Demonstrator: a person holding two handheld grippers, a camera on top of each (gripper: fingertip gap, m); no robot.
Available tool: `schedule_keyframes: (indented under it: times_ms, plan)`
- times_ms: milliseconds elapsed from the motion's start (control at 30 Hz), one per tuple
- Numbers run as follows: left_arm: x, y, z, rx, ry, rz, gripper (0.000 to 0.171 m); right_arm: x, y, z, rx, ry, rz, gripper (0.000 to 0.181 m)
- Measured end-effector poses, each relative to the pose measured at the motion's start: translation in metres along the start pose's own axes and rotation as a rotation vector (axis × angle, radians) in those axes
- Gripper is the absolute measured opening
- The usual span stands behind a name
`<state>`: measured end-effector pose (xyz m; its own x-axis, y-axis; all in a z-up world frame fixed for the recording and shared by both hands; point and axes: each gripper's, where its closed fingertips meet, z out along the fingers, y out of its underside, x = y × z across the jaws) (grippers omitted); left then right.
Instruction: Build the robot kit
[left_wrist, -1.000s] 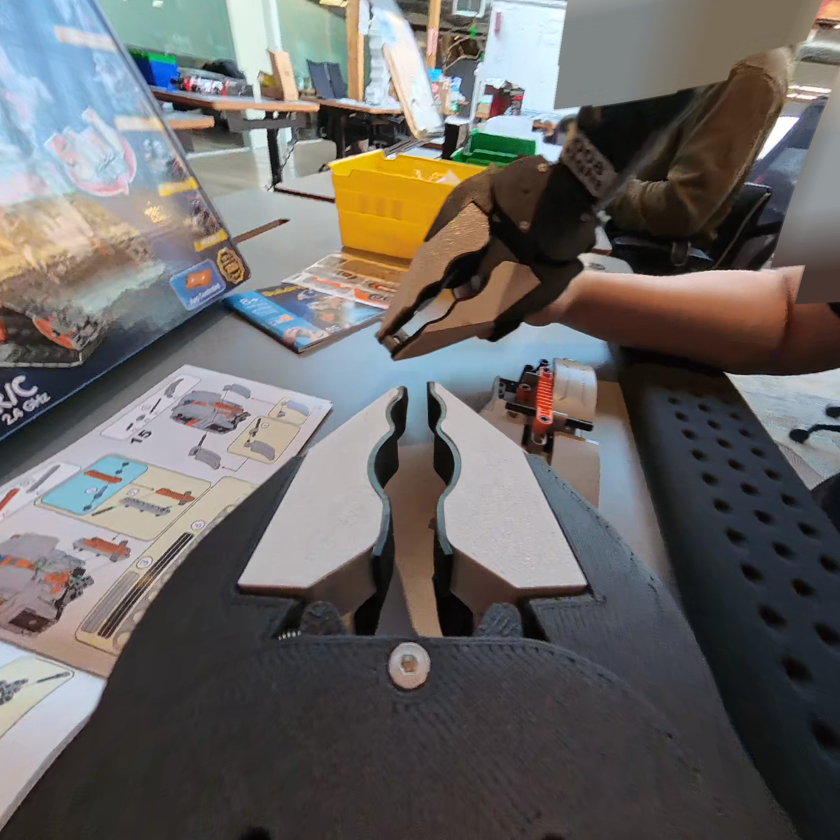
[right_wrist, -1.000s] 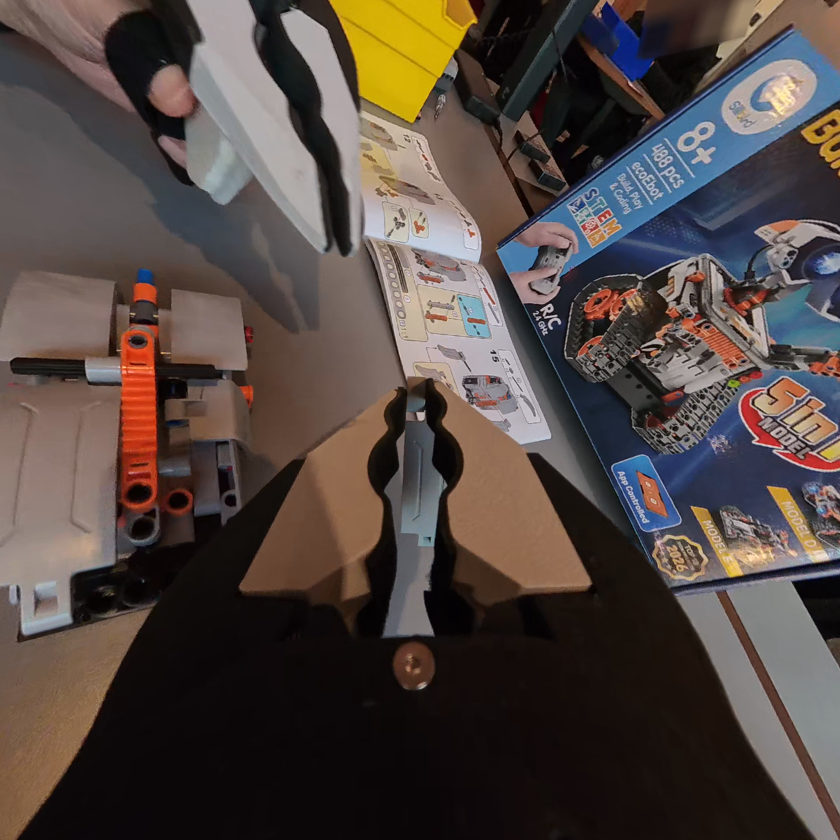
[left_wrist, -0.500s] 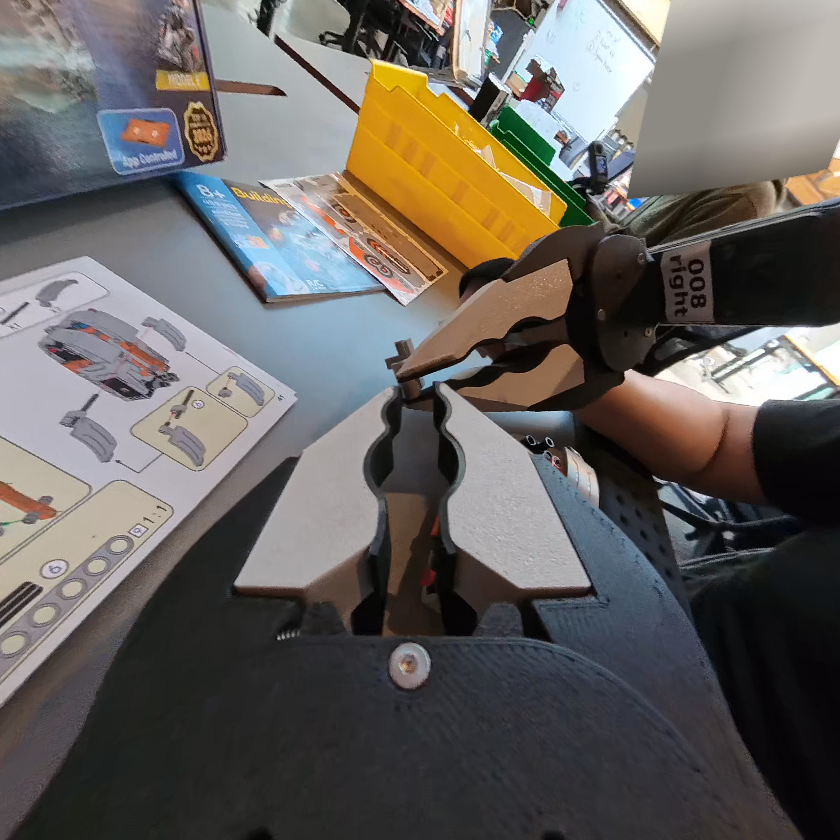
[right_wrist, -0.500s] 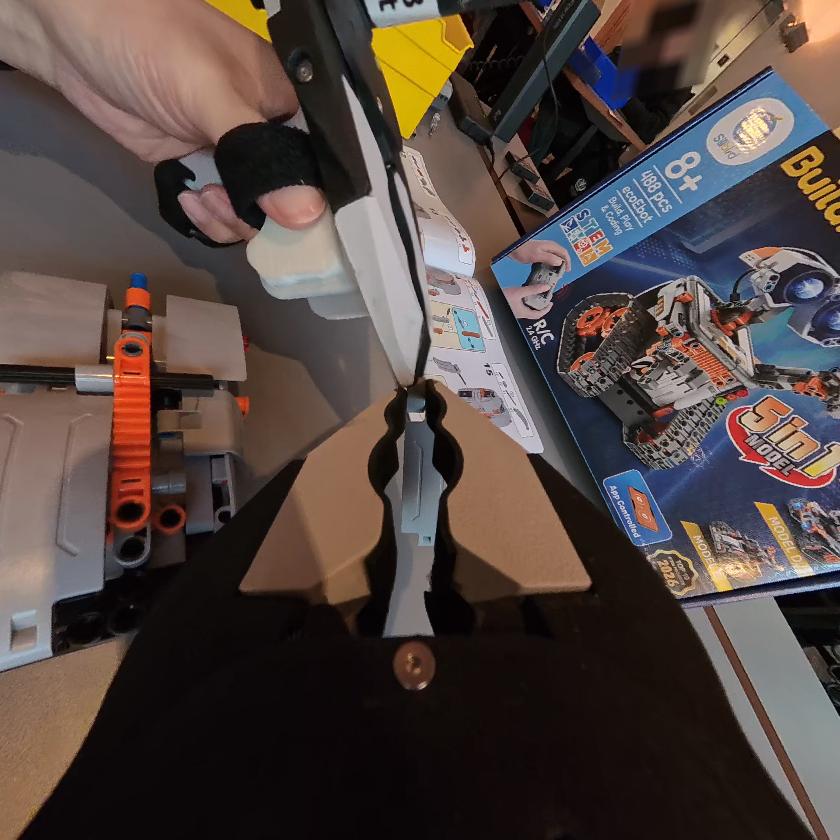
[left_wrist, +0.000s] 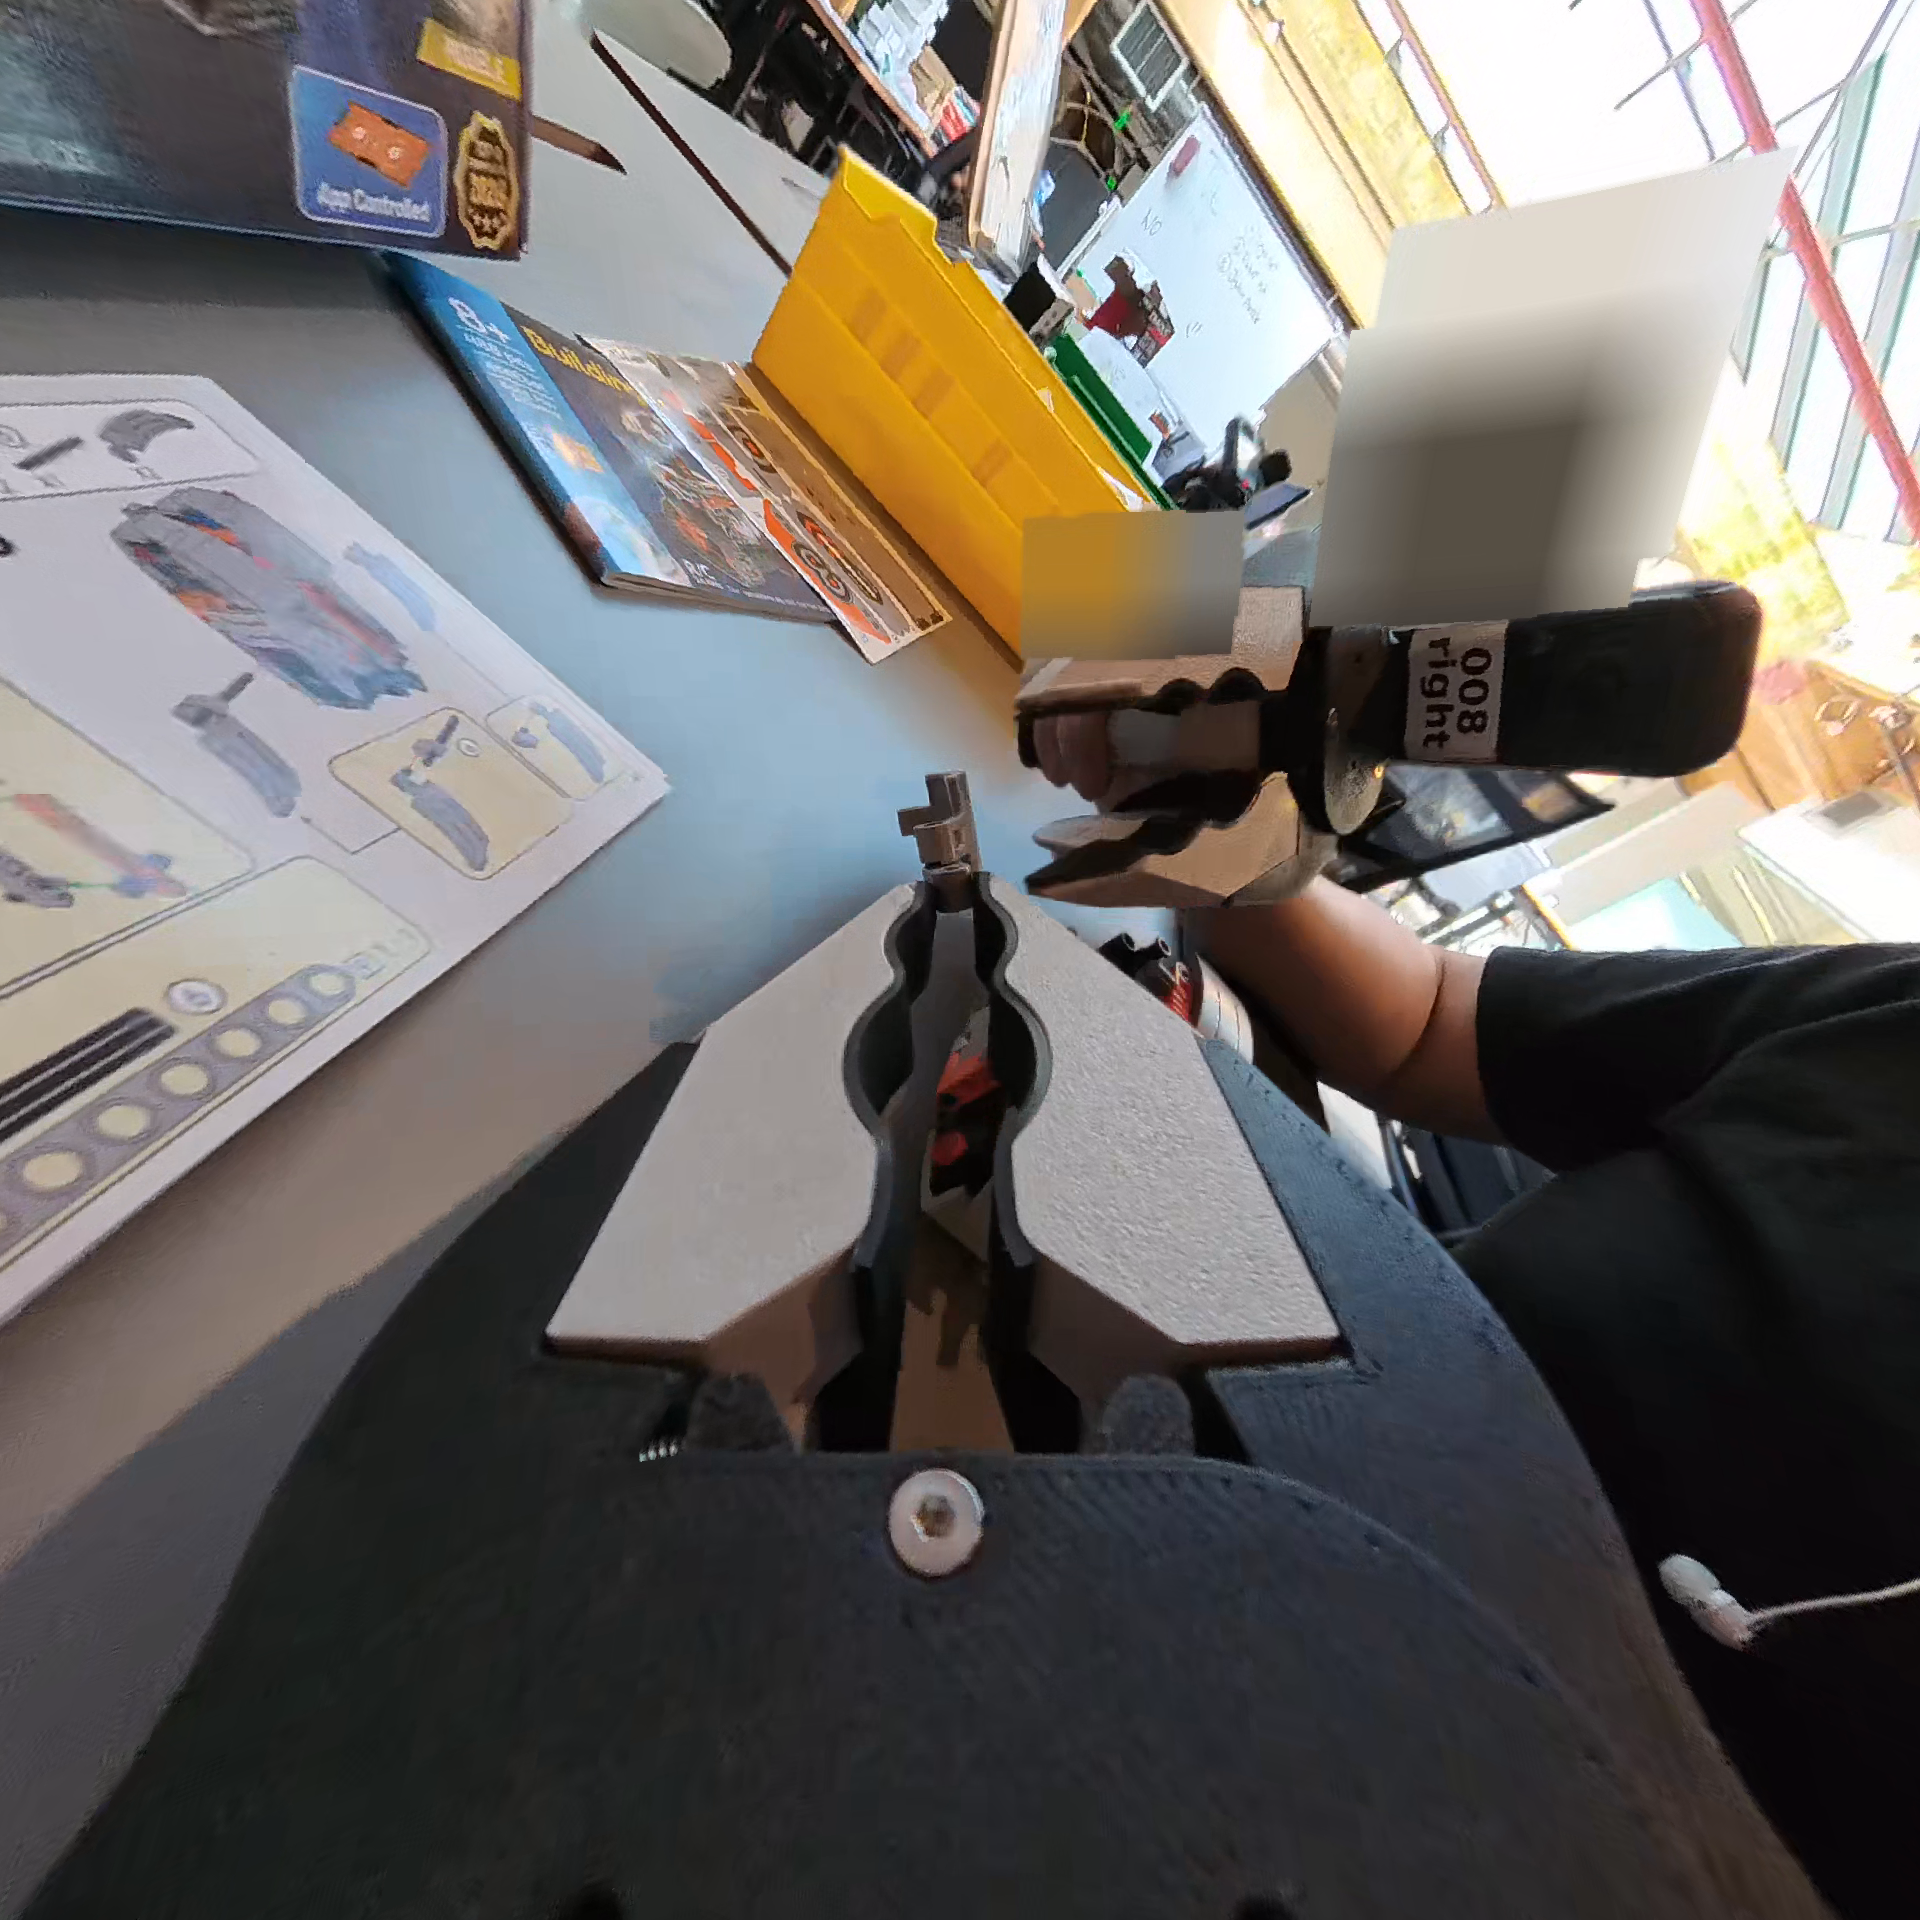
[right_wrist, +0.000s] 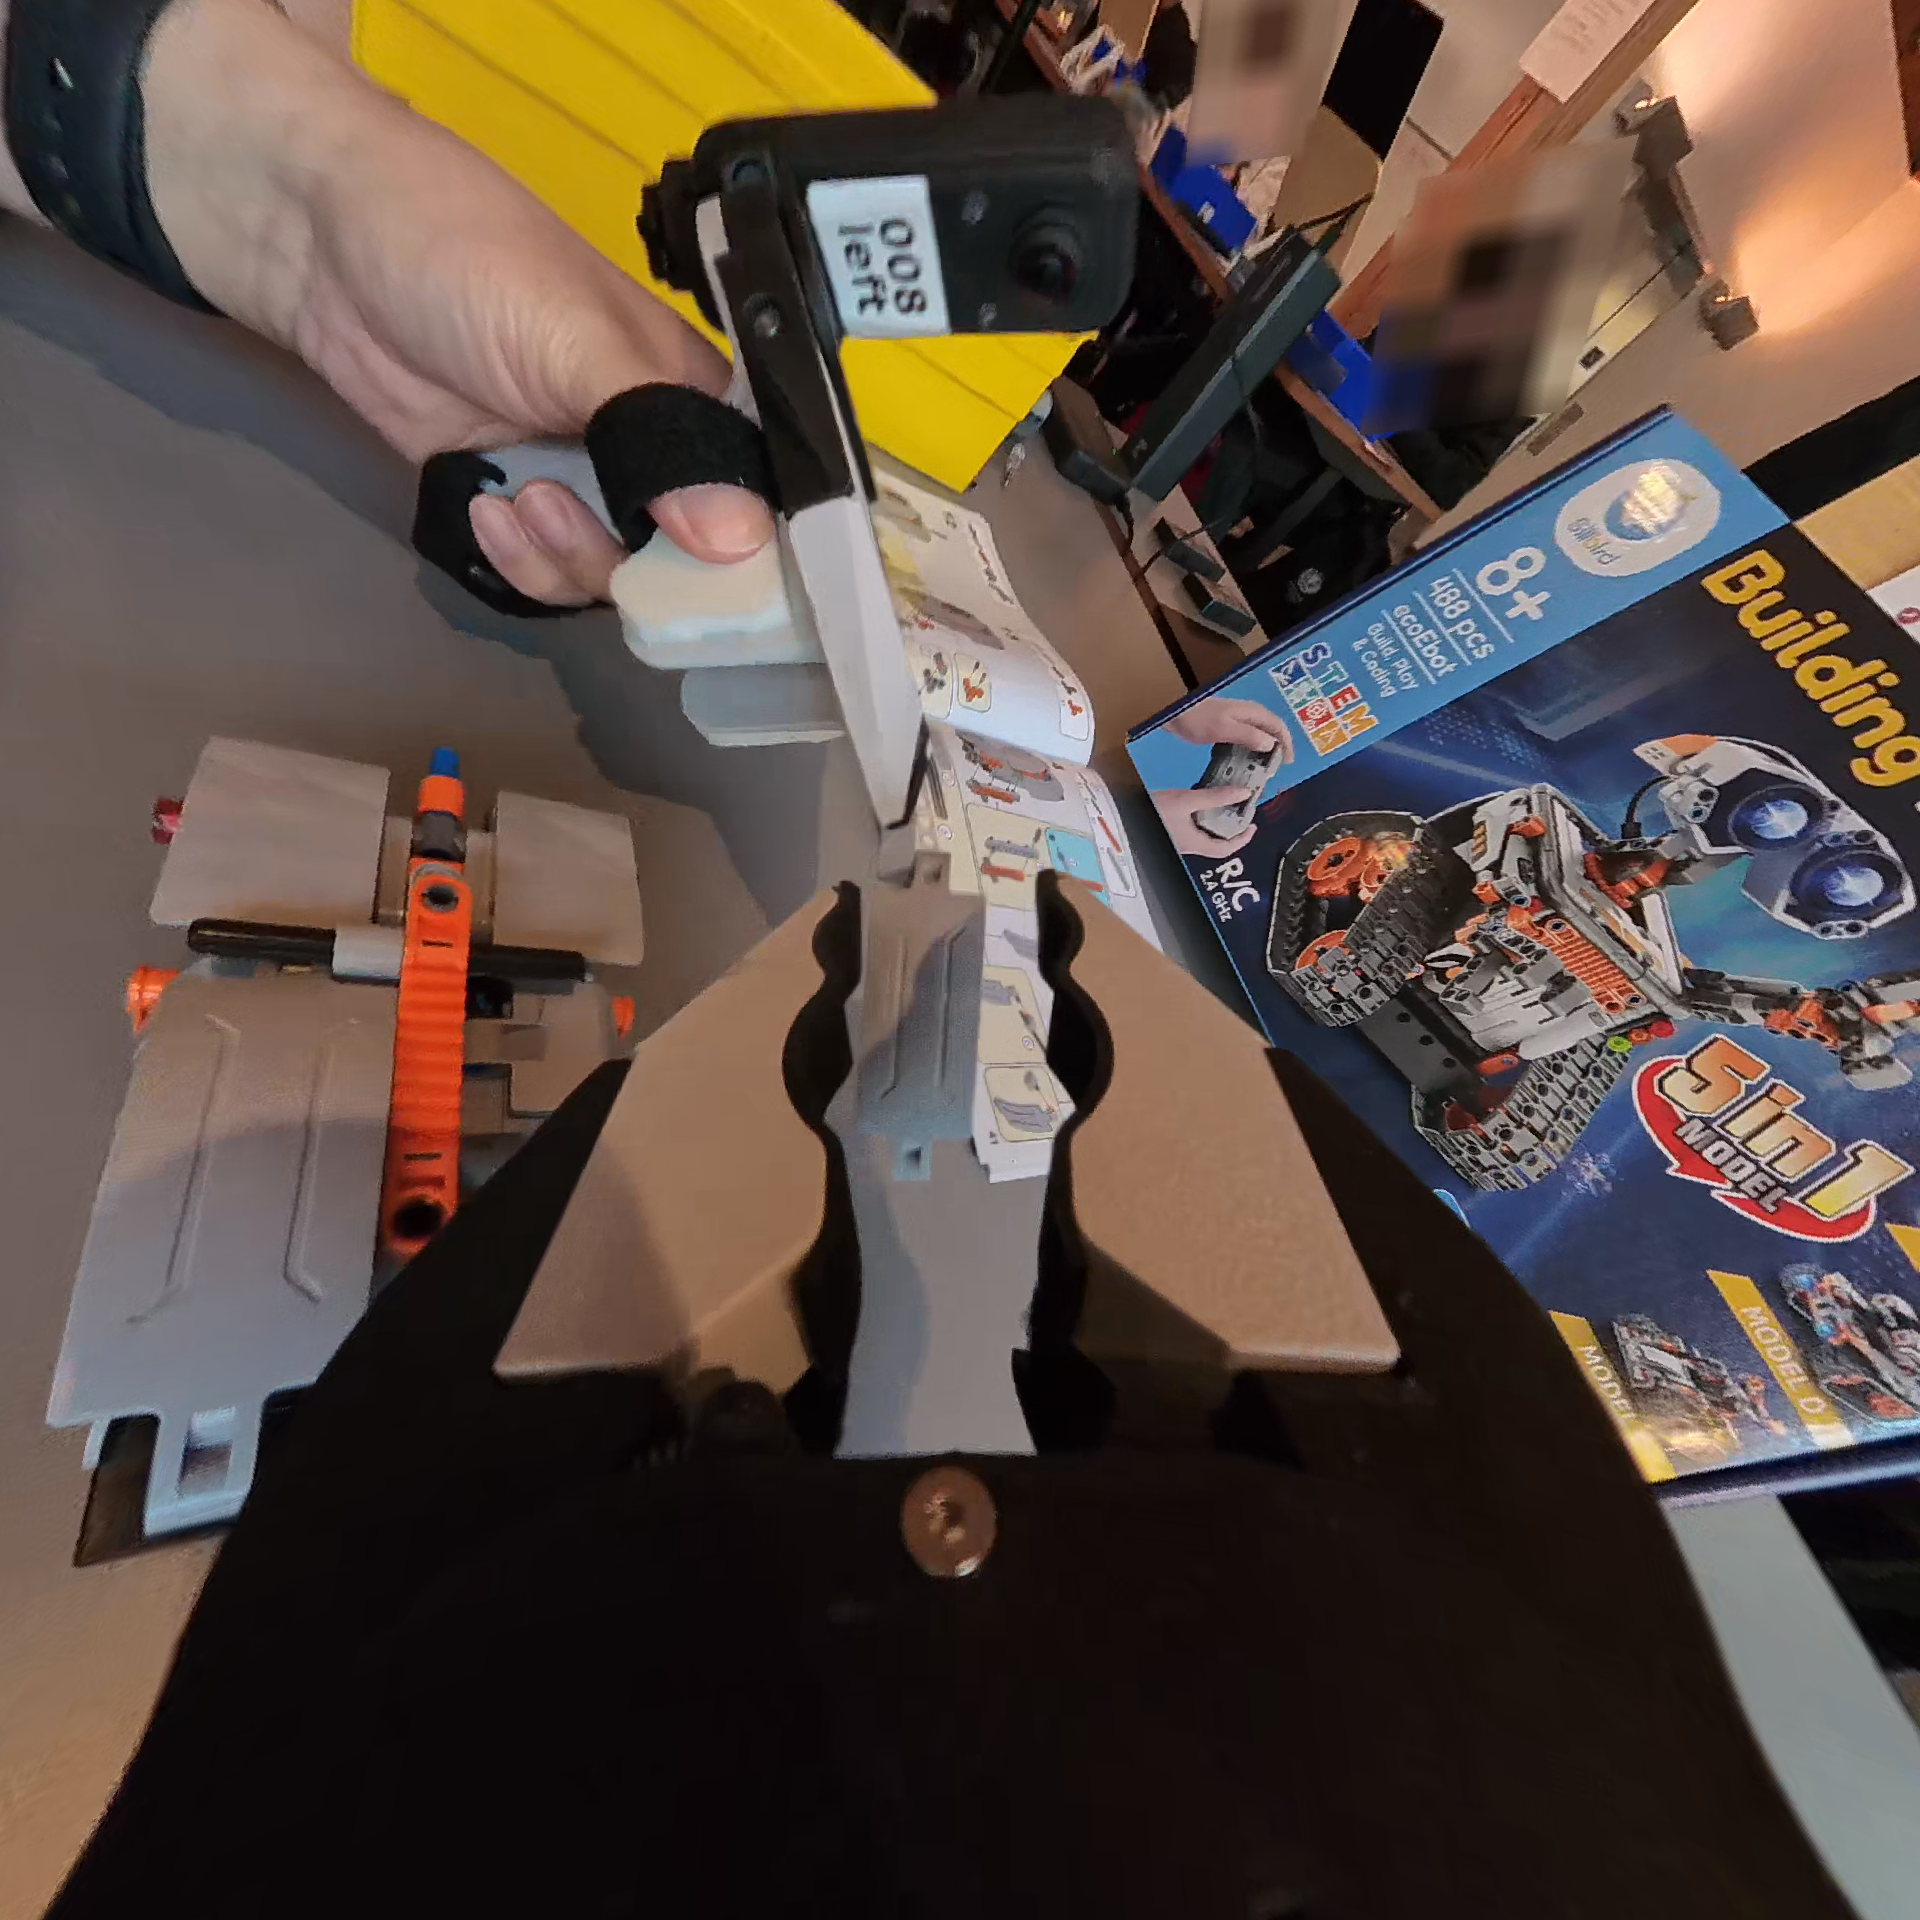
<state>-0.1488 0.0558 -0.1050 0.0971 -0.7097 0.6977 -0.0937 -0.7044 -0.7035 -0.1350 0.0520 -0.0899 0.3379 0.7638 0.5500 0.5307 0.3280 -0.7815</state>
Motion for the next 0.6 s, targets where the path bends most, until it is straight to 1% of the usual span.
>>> schedule_keyframes:
  times_ms: [67,133,300,433,600]
  plan:
    - [-0.003,-0.008,-0.008,0.041,0.027,-0.042,0.005,0.007,-0.003,-0.006,0.045,0.006,0.068,0.040]
    - [-0.004,-0.014,-0.014,0.067,0.055,-0.074,0.005,0.017,-0.004,-0.012,0.087,0.023,0.145,0.053]
    - [0.005,-0.022,-0.020,0.120,0.161,-0.154,0.005,0.026,0.004,-0.020,0.132,-0.017,0.280,0.059]
    - [0.013,-0.025,-0.021,0.144,0.241,-0.208,0.005,0.024,0.009,-0.018,0.130,-0.048,0.292,0.059]
    - [0.020,-0.024,-0.018,0.142,0.291,-0.242,0.004,0.009,0.005,-0.010,0.119,-0.085,0.238,0.056]
